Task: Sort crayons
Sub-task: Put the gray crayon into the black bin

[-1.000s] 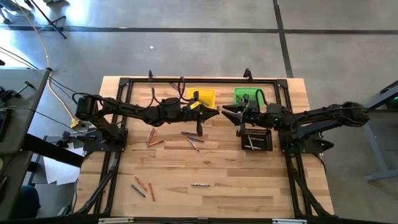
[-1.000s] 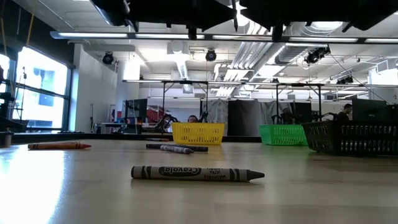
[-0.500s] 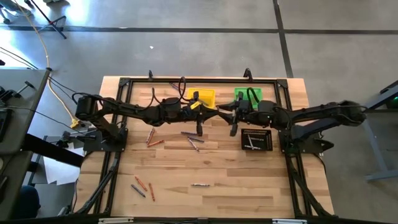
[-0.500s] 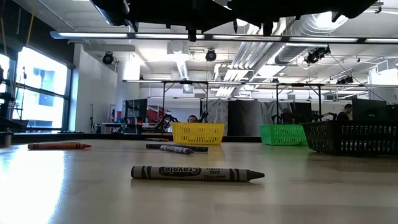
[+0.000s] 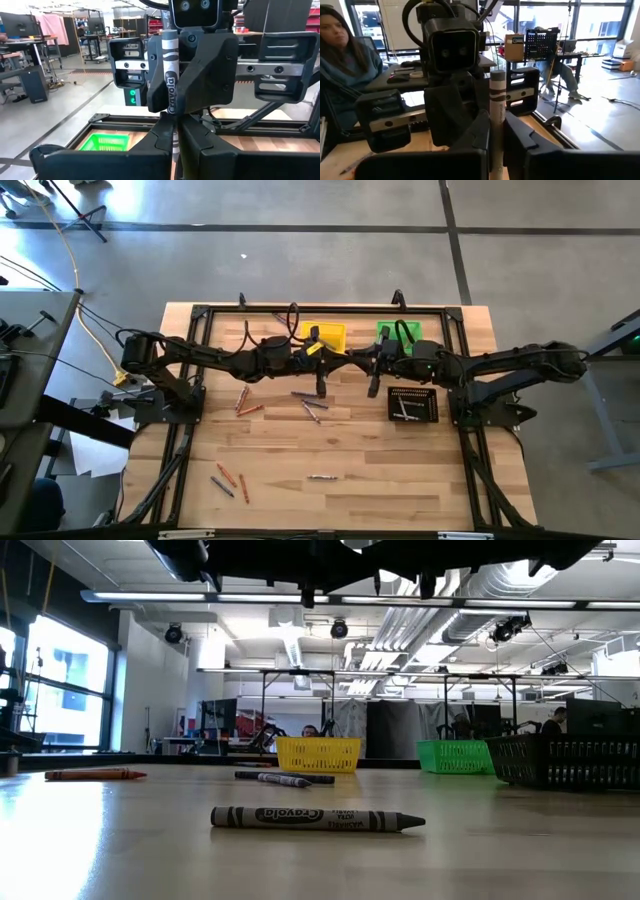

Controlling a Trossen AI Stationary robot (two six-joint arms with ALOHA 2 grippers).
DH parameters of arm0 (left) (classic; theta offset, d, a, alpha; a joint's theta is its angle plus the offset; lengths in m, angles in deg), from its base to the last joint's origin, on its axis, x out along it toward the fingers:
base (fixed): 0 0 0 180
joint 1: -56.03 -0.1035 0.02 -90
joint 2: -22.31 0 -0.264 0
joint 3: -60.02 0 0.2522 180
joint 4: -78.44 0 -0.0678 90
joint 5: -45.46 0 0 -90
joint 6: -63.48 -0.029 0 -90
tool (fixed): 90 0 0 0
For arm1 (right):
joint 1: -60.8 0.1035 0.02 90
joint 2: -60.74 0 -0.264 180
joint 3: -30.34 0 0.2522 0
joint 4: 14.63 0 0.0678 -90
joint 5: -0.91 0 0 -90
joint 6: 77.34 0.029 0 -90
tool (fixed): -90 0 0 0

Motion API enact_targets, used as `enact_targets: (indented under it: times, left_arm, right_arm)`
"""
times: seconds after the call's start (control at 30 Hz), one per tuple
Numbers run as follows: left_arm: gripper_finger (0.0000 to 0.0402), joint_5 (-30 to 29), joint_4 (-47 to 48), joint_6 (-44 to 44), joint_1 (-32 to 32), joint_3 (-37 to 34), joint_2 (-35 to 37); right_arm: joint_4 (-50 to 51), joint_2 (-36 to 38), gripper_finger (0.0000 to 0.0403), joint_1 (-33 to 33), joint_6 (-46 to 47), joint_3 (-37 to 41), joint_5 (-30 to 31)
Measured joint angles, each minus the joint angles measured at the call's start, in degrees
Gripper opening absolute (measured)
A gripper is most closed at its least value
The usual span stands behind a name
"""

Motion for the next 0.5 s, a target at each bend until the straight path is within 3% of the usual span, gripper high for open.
enact_targets:
  times: [0.5]
  left_arm:
    - [0.0111, -0.3, 0.3, -0.2, 0.2, 0.0, 0.0]
  right_arm:
    - [4.1, 0.8, 0.0004, -2.8, 0.4, 0.0, 3.6]
